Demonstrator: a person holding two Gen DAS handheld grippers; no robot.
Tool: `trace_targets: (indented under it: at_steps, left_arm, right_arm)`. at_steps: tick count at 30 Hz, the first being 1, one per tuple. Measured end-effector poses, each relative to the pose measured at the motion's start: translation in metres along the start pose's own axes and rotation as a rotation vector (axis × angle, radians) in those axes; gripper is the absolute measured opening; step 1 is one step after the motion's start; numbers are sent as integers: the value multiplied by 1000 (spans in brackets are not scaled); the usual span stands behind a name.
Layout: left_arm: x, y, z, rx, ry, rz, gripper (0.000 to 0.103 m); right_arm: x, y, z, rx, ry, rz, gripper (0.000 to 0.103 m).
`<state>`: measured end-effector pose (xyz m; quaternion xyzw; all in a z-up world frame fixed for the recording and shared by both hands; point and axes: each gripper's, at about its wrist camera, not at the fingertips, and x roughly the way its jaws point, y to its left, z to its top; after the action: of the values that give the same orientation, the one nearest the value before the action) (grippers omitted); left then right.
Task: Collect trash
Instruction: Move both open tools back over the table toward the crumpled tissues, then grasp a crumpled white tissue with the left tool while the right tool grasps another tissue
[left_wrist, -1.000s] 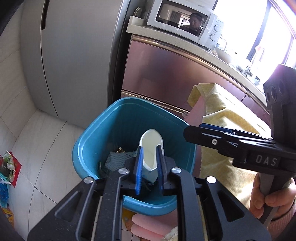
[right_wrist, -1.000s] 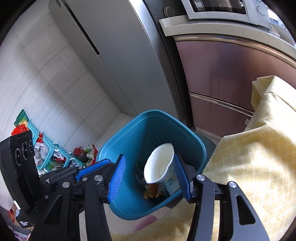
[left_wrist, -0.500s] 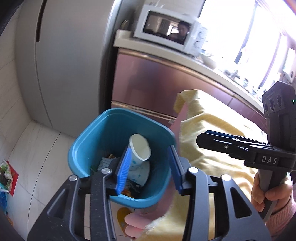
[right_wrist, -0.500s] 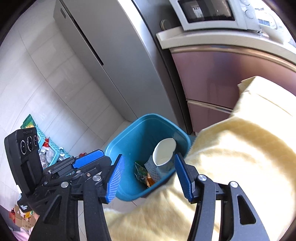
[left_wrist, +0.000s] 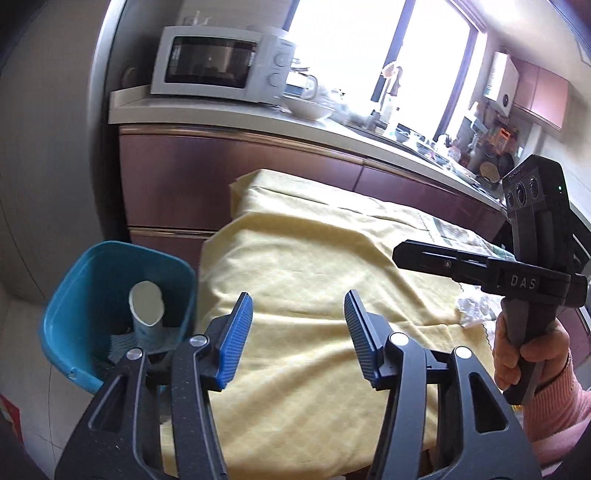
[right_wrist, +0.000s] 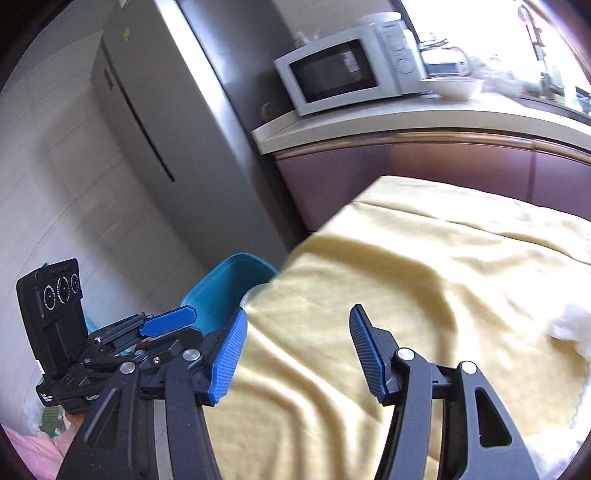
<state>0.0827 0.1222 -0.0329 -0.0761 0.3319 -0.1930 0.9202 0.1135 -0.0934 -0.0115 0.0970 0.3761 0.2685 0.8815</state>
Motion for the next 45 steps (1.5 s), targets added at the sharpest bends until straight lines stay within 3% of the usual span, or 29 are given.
trace_targets:
  at_steps: [9,17,23,32,36,41,43,45]
  left_arm:
    - [47,-96,-7,125,90,-169,55]
    - [91,-179,-13,240,174,-297,60]
    - [125,-213,-16,258,243,-330,60]
    - [153,-232,-16,275,302,-321,58]
    - [164,-236,-19,278,345,-313,51]
    - [173,-238,-22,279,376,-314,33]
    - [174,-237,-22,272,388,-327,21]
    - [174,-237,-23,270,391,-331,16]
  right_arm:
    - [-72,-78,-15,140,-111,-146,55]
    - [-110,-139,-23,247,-177,-234,55]
    - [-118,-167,-30,282,-184,-253,55]
    - [-112,-195,-30,316,-172,-259,56]
    - [-106,-205,-26,332,-165,-267,60]
    - [-100,-217,-24,357,-158,-255,60]
    - [-98,-219,-24,360,-156,-252,60]
    - [-97,-220,-24,362,-155,-250,60]
